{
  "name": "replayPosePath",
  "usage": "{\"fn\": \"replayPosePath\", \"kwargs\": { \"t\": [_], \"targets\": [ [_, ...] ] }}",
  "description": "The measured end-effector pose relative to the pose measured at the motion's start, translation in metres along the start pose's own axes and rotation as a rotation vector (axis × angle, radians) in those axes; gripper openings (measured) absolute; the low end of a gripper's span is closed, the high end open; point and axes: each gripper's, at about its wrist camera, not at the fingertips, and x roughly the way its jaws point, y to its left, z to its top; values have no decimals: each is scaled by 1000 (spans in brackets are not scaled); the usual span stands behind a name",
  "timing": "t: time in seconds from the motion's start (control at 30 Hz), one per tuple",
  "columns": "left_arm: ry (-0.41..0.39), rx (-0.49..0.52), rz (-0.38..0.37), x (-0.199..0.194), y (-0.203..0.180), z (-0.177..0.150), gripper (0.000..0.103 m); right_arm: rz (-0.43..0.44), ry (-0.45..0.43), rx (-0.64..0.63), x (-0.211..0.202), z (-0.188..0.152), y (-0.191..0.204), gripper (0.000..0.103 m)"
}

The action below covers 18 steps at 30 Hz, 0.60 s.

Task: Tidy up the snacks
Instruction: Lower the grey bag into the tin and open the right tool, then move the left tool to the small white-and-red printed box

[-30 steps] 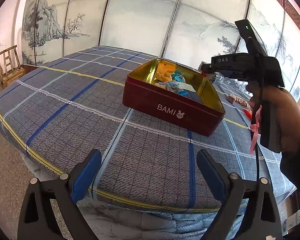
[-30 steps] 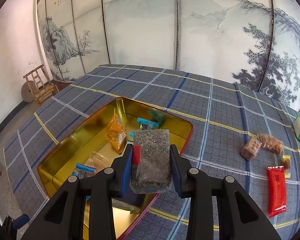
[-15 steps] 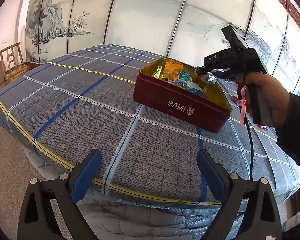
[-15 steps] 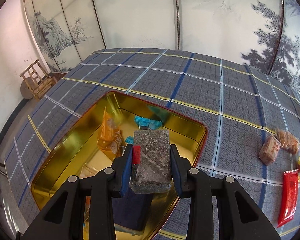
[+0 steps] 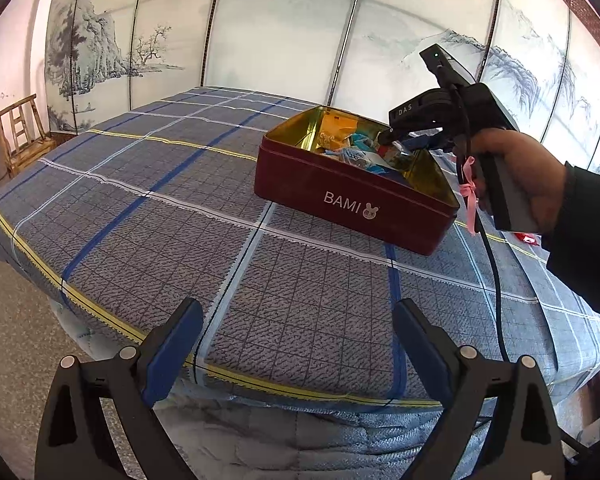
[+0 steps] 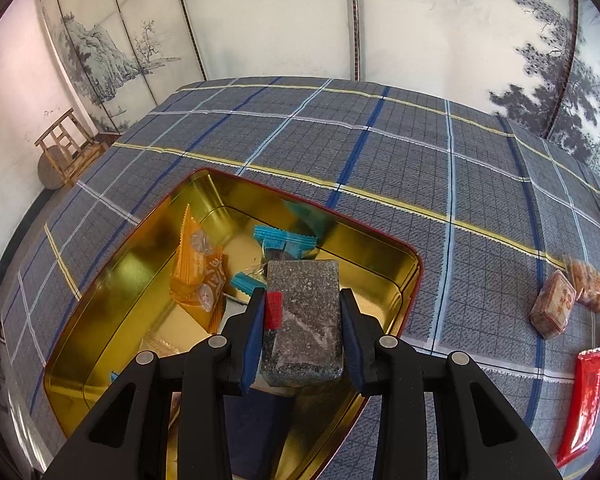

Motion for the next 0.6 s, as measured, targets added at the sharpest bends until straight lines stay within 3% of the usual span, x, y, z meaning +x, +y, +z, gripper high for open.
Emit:
{"fn": "replayPosePath", "kwargs": {
  "t": [0.17, 0.23, 0.3, 0.37, 0.43, 0.6],
  "targets": [
    [7, 24, 10, 0, -10, 1, 94, 62, -35, 26, -11, 0, -7, 37],
    [2, 44, 14, -1, -16, 1, 94, 137, -105, 47, -29, -3, -14, 39],
    [2, 62, 10, -1, -23, 3, 94, 153, -179, 51, -50, -8, -24, 43],
    [1, 81, 5, -1, -30, 4, 94, 174, -254, 67, -72, -17, -40, 57],
    [-3, 107, -7, -1, -40, 7, 94, 160, -307, 90, -89, -29, -64, 70],
    [5, 195, -68, 2, -72, 13, 94, 64, -325, 221, -108, -72, -153, 71]
  ]
}}
